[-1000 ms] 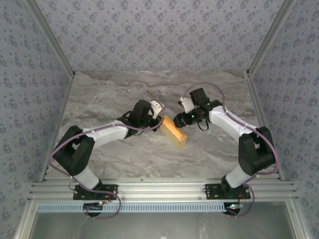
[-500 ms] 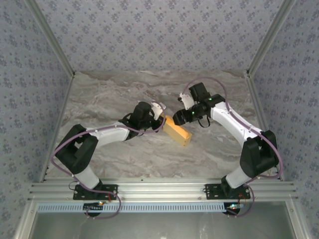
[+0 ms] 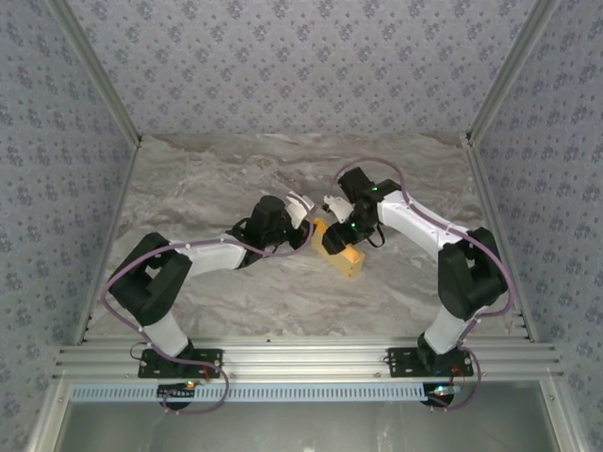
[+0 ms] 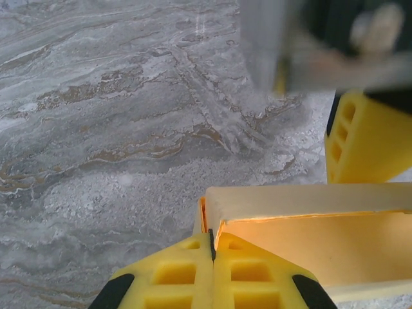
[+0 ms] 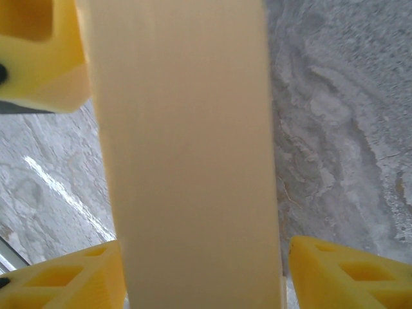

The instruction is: Fold the paper box

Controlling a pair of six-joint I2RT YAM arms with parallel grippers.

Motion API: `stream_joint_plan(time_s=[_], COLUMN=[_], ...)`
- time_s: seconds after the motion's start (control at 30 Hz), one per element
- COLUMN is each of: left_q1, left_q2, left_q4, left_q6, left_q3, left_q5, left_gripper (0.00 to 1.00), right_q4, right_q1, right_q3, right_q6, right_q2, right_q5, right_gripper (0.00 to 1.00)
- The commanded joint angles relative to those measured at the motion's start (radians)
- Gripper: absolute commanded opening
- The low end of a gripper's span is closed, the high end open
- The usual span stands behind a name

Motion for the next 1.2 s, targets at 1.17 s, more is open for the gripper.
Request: stream_joint_plan(time_s=[1.17], left_q1=[0.163], left_q2=[-0.162], left_q4=[0.149], left_q6=[-0.272], left_q3=[-0.259], left_q5=[0.257], left_gripper=[0.4], right_q4=[-0.012], right_q1=[0.097], right_q3=[-0.037], right_q6=[-0.09], right_q2=[0.192], right_q5=[0.441], right_gripper=[0.57])
